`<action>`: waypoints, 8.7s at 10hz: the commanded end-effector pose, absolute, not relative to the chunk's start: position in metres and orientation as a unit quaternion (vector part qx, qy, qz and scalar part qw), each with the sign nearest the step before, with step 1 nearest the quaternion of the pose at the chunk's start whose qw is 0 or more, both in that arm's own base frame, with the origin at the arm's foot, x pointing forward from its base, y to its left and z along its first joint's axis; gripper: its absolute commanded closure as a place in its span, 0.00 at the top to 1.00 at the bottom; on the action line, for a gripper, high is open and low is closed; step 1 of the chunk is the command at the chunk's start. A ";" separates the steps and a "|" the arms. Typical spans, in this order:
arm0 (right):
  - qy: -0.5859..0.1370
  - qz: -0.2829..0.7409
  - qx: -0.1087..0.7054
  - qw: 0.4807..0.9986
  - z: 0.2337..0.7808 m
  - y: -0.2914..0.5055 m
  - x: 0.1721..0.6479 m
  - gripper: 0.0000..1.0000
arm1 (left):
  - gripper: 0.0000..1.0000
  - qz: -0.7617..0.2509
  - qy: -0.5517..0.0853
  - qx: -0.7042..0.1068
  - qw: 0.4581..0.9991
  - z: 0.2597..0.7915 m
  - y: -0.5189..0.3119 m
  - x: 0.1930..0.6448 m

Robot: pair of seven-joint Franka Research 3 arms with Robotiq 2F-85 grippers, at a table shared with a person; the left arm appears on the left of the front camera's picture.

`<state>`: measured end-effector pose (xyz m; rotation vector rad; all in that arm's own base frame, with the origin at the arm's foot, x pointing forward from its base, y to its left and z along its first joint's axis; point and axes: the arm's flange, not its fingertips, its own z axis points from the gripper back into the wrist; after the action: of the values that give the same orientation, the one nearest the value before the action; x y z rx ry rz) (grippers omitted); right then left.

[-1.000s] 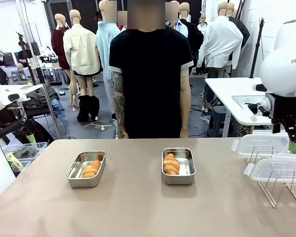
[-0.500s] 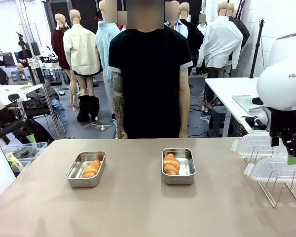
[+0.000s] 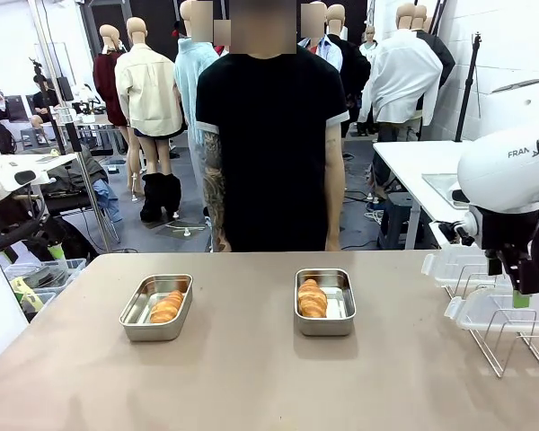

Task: Place the bread in airtight containers.
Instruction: Pick up one Airtight Container lid and hand it to the human, then release when the human grabs the Airtight Container lid, then pick up one Airtight Container lid and hand it to the human.

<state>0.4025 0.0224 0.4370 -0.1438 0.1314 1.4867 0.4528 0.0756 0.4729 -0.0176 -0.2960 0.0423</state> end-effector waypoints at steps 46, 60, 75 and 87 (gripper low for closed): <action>-0.224 0.775 -0.271 0.525 0.620 0.243 0.525 0.00 | 1.00 0.025 -0.147 -0.007 0.989 0.473 0.077 0.452; -0.125 0.790 -0.166 0.577 0.655 0.186 0.448 1.00 | 1.00 0.025 -0.147 -0.007 0.989 0.473 0.077 0.452; -0.026 0.752 -0.046 0.657 0.621 0.072 0.437 1.00 | 1.00 0.025 -0.147 -0.007 0.989 0.473 0.077 0.452; -0.026 0.752 -0.046 0.657 0.621 0.072 0.437 1.00 | 1.00 0.025 -0.147 -0.007 0.989 0.473 0.077 0.452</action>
<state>0.4384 0.0721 0.6216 -0.0938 -0.0661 1.7079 0.4527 0.0759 0.4727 -0.0171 -0.2954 0.0430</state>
